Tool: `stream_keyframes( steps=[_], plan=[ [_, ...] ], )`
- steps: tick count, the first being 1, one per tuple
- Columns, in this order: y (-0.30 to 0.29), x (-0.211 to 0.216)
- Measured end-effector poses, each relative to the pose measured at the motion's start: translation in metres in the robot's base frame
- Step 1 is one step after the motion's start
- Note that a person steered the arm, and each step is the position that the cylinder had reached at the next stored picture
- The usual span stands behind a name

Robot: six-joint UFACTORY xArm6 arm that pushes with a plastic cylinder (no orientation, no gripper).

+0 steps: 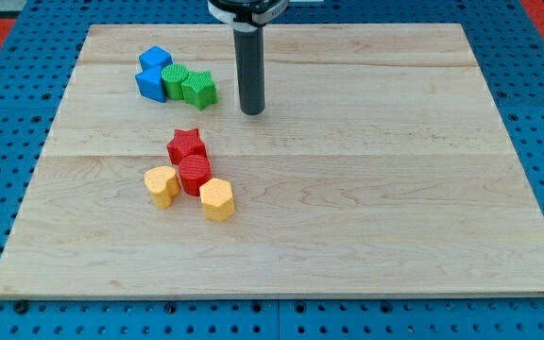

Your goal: Push the red star at the top left of the red circle

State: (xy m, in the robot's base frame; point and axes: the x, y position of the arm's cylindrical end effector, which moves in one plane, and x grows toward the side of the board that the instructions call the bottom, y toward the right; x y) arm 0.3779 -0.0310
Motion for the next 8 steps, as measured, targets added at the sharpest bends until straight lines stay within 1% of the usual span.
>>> stream_keyframes(
  steps=[1,2,3,4,5,8],
  plan=[
    [-0.040,0.015],
    [-0.082,0.015],
    [-0.092,0.019],
    [-0.088,0.066],
    [-0.082,0.083],
    [-0.045,0.082]
  ],
)
